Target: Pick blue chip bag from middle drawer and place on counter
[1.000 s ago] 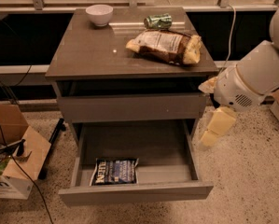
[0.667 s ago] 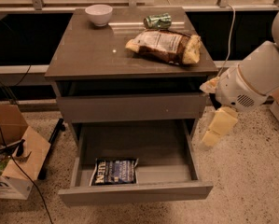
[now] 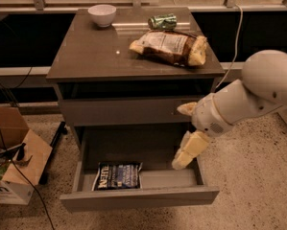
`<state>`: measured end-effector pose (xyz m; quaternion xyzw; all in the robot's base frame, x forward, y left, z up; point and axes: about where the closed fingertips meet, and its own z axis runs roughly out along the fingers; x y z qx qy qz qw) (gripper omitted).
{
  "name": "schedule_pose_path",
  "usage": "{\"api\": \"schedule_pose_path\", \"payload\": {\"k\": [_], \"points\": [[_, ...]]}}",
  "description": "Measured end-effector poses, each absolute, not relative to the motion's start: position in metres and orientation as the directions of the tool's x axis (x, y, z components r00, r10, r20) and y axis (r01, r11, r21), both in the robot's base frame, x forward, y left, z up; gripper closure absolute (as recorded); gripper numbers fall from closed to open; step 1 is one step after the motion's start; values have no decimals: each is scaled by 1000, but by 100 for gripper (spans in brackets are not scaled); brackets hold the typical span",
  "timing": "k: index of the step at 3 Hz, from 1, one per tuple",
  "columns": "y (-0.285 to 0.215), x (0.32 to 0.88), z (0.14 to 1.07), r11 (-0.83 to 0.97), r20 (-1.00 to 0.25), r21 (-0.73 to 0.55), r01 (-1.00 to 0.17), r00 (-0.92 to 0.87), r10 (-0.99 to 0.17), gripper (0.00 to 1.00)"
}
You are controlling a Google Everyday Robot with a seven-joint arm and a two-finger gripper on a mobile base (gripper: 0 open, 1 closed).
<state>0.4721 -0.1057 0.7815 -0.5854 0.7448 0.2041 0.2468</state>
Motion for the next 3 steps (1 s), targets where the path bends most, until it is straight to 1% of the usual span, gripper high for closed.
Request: {"api": "schedule_pose_path", "payload": {"k": [1, 2, 3], "points": [[-88, 493, 730, 230, -646, 38, -972, -199, -736, 0], [-86, 491, 728, 235, -635, 46, -971, -209, -744, 0], [-74, 503, 703, 255, -610, 71, -964, -244, -754, 0]]}}
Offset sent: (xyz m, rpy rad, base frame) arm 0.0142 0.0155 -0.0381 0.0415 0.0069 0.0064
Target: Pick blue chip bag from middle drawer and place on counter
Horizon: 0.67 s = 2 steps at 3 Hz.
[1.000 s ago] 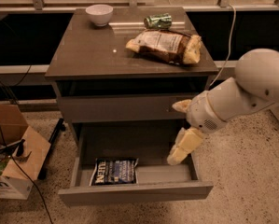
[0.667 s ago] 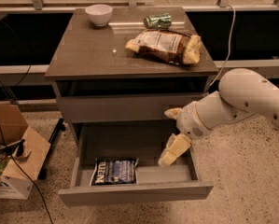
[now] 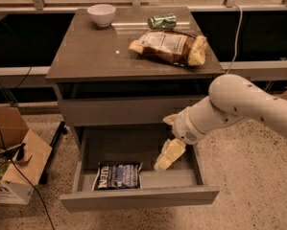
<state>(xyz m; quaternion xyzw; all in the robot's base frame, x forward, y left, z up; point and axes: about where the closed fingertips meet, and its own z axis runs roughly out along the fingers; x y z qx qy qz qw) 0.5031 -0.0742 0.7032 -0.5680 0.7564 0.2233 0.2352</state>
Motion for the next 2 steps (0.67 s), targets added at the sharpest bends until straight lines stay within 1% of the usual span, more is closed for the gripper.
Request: {"api": "schedule_pose_path", "payload": {"k": [1, 2], "points": [[-60, 537, 653, 288, -588, 101, -952, -291, -754, 0], [-59, 562, 601, 349, -575, 169, -922, -380, -725, 0]]}}
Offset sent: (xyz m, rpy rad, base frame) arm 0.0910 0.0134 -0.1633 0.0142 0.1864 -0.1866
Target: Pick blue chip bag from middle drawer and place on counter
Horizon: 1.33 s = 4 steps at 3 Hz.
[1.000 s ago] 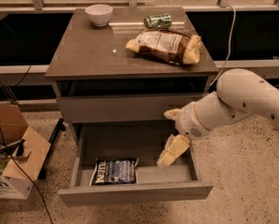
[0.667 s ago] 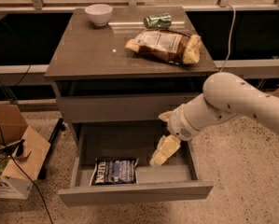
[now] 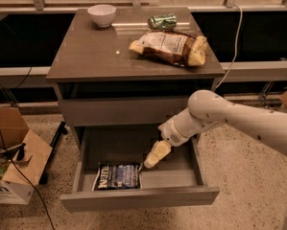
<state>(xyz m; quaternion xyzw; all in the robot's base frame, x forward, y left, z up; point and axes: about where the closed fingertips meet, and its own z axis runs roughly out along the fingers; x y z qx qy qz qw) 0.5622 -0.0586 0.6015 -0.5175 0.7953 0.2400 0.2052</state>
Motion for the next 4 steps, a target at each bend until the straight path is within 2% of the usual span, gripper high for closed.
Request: {"api": "schedule_pose_path", "payload": {"k": [2, 4], "points": [[-44, 566, 585, 374, -573, 168, -912, -398, -716, 0], [10, 599, 545, 325, -684, 202, -924, -371, -628, 0]]}}
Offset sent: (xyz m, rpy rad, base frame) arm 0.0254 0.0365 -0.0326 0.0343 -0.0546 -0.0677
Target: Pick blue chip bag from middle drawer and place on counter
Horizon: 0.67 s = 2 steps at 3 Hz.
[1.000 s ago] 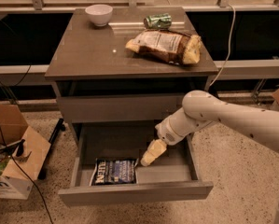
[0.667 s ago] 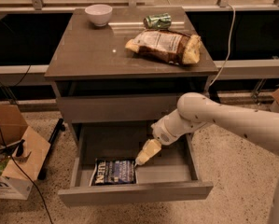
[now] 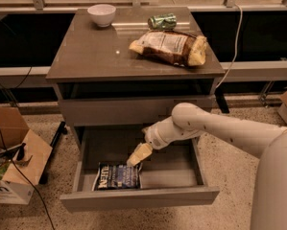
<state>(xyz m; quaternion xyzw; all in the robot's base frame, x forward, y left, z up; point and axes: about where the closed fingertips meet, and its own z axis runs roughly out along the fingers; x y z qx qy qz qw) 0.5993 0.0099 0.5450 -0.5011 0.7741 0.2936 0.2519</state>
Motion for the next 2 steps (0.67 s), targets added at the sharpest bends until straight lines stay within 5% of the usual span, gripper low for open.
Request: {"api": "schedule_pose_path", "payload": {"k": [2], "points": [[49, 610, 489, 319, -706, 283, -905, -422, -570, 0]]}}
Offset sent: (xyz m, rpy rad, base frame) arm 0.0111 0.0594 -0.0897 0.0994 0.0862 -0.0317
